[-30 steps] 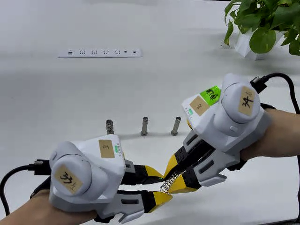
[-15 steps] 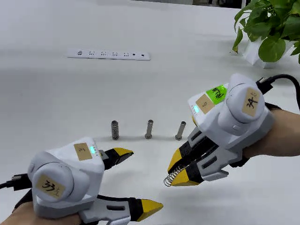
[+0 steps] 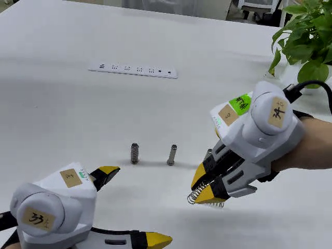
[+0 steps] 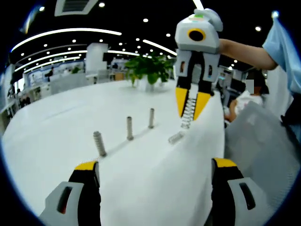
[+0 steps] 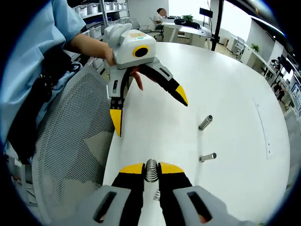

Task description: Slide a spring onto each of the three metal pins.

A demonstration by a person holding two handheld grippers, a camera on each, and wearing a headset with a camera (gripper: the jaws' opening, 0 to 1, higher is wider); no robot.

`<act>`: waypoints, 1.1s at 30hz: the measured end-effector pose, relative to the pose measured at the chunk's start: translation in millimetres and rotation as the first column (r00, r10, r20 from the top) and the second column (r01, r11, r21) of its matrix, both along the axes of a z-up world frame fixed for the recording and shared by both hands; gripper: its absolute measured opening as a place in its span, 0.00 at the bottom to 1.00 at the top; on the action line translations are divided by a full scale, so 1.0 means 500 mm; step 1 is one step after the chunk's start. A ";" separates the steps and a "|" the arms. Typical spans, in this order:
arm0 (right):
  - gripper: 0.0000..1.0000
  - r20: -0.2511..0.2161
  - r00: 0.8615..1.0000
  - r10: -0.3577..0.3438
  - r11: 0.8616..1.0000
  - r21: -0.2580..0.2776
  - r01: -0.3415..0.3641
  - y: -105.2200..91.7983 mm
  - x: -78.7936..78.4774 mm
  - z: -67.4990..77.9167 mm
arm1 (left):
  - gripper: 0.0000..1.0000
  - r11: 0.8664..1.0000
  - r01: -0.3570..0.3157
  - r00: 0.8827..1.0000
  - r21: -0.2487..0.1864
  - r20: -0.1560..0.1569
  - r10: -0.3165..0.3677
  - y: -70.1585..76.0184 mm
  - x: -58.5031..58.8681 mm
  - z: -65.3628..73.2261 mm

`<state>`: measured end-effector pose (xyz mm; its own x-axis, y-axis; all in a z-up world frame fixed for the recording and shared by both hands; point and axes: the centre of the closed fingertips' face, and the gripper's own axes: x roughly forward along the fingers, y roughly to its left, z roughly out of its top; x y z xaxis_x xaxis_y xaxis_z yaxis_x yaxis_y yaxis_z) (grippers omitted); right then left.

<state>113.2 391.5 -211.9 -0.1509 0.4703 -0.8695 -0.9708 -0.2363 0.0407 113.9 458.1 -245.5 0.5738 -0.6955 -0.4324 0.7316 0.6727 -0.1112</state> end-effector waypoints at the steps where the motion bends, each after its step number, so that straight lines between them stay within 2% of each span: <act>1: 0.12 0.008 1.000 0.011 1.000 -0.005 -0.011 0.002 0.008 0.005 | 1.00 1.000 -0.010 1.000 -0.002 -0.002 0.010 0.005 0.000 -0.001; 3: 0.12 0.024 1.000 0.016 1.000 -0.009 -0.016 0.006 0.028 0.017 | 1.00 1.000 -0.020 1.000 -0.002 -0.005 0.020 0.012 -0.002 -0.002; 6: 0.12 0.051 0.998 0.029 0.999 -0.021 -0.028 0.010 0.059 0.031 | 1.00 0.999 -0.020 1.000 0.027 -0.003 0.021 0.021 -0.005 -0.007; 11: 0.12 0.080 0.996 0.043 0.998 -0.050 -0.039 0.014 0.101 0.044 | 1.00 0.999 -0.041 0.999 0.020 -0.003 0.041 0.032 -0.006 -0.005; 13: 0.12 0.112 0.991 0.067 0.995 -0.080 -0.058 0.011 0.116 0.047 | 1.00 0.999 -0.050 0.999 0.017 -0.004 0.050 0.035 -0.006 -0.006; 16: 0.12 0.108 0.991 0.073 0.994 -0.087 -0.064 0.016 0.127 0.050 | 1.00 0.999 -0.049 0.999 0.025 -0.010 0.049 0.035 -0.007 -0.012; 19: 0.12 0.125 0.988 0.091 0.990 -0.115 -0.076 0.017 0.144 0.046 | 1.00 0.999 -0.038 0.999 0.036 -0.010 0.039 0.032 -0.007 -0.015; 27: 0.12 0.136 0.983 0.127 0.982 -0.159 -0.105 0.033 0.163 0.028 | 1.00 0.999 -0.028 1.000 0.033 -0.003 0.028 0.019 -0.008 -0.017; 31: 0.12 0.167 0.975 0.150 0.975 -0.189 -0.118 0.041 0.187 0.014 | 1.00 0.997 -0.005 1.000 0.082 0.006 0.004 0.021 -0.010 -0.028; 33: 0.12 0.170 0.974 0.149 0.976 -0.183 -0.117 0.049 0.196 0.013 | 1.00 0.996 -0.001 1.000 0.089 0.005 0.000 0.023 -0.010 -0.030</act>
<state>211.2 416.2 -205.4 -0.0342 0.2986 -0.9538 -0.9258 -0.3689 -0.0823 109.1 469.6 -260.5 0.5763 -0.6539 -0.4902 0.7315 0.6802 -0.0472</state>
